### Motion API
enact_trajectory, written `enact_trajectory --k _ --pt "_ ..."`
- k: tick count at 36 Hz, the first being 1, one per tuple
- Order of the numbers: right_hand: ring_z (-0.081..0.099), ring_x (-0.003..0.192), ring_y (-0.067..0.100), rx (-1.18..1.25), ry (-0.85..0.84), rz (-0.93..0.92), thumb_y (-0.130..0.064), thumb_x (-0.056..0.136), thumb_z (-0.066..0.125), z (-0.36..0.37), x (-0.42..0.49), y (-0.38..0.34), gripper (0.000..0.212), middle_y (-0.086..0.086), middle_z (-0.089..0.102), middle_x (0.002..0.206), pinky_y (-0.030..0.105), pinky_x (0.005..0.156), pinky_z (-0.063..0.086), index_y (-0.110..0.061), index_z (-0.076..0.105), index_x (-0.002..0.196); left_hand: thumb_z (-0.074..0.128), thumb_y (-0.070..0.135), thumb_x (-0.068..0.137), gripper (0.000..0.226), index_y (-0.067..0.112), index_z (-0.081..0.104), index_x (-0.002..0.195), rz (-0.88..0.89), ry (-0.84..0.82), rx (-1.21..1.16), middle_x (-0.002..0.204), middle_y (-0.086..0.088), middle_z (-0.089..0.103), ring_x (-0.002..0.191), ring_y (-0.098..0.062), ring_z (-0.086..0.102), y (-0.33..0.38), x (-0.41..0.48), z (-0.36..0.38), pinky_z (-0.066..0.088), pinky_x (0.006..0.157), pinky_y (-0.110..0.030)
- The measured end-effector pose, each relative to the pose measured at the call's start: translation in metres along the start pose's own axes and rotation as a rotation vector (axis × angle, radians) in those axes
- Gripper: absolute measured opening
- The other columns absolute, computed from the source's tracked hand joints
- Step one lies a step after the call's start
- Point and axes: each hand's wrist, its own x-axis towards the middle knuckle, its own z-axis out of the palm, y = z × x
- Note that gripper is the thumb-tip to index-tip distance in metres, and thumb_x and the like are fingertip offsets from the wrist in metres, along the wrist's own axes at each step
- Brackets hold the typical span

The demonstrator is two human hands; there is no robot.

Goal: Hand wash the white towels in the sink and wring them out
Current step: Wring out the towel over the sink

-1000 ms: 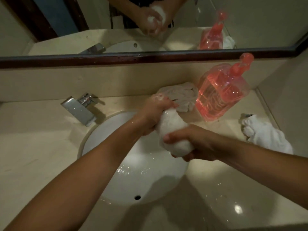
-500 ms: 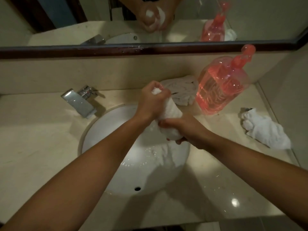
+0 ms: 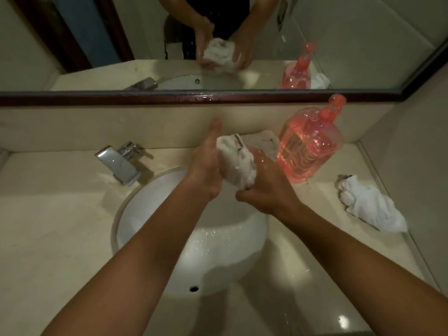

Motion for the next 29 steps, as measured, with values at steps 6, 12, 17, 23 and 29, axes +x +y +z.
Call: enact_trajectory --k 6,12,17,23,29 --pt "0.073 0.083 0.03 1.247 -0.525 0.358 -0.026 0.049 0.089 -0.028 -0.011 -0.019 0.087 0.016 0.072 0.103 0.036 0.053 0.06 -0.006 0.062 0.129 0.092 0.062 0.064 0.074 0.019 0.071 0.12 0.264 -0.288 -0.104 0.121 -0.008 0.07 0.117 -0.03 0.063 -0.003 0.007 -0.025 0.051 0.103 -0.05" --pt "0.07 0.085 0.036 1.942 -1.111 0.275 -0.036 0.084 0.081 -0.002 -0.024 -0.027 0.073 0.025 0.063 0.114 0.031 0.05 0.059 0.005 0.053 0.138 0.089 0.066 0.066 0.096 0.034 0.051 0.148 0.148 -0.858 -0.278 0.161 -0.014 0.044 0.145 -0.04 0.047 0.005 0.023 -0.014 0.04 0.113 -0.069" --pt "0.07 0.09 0.034 1.963 -1.075 0.279 -0.035 0.088 0.077 -0.003 -0.028 -0.025 0.068 0.024 0.063 0.118 0.028 0.055 0.056 0.003 0.055 0.14 0.101 0.051 0.054 0.04 0.026 0.08 0.076 0.099 -0.77 -0.131 0.087 0.007 0.074 0.092 -0.019 0.076 0.019 0.02 -0.015 0.062 0.085 -0.044" --pt "0.07 0.1 0.028 1.752 -1.064 0.327 -0.047 0.072 0.097 -0.033 -0.026 -0.028 0.09 0.017 0.063 0.12 0.025 0.07 0.061 -0.009 0.056 0.143 0.102 0.045 0.053 0.042 0.022 0.077 0.076 0.031 -0.722 -0.089 0.074 0.006 0.07 0.076 -0.017 0.073 0.035 0.014 -0.014 0.061 0.077 -0.036" --pt "0.07 0.088 0.026 1.2 -0.908 0.377 -0.032 0.049 0.108 -0.074 -0.024 -0.063 0.091 0.012 0.072 0.101 0.027 0.059 0.059 -0.01 0.062 0.125 0.067 0.024 0.082 0.032 0.014 0.061 0.111 0.027 -0.599 -0.011 0.065 0.004 0.062 0.063 -0.016 0.069 0.051 -0.003 -0.006 0.06 0.063 -0.029"
